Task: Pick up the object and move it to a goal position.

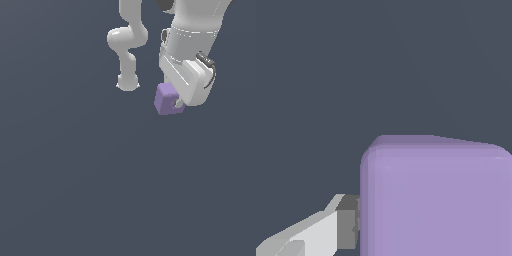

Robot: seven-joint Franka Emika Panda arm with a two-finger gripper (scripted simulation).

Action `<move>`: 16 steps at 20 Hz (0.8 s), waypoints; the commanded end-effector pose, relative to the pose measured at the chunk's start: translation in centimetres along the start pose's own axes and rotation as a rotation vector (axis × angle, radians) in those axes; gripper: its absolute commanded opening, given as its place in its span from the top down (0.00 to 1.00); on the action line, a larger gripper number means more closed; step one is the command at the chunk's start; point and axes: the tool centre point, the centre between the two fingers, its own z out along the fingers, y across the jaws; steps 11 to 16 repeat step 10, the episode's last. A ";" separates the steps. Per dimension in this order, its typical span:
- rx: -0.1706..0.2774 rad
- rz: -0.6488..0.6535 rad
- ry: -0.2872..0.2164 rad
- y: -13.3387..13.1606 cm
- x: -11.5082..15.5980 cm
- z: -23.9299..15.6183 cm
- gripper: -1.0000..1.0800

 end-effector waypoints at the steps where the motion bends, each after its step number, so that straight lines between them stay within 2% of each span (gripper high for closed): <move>1: -0.001 0.000 0.000 -0.4 -0.4 -0.8 1.00; 16: -0.001 0.000 -0.001 -0.9 -0.9 -1.9 1.00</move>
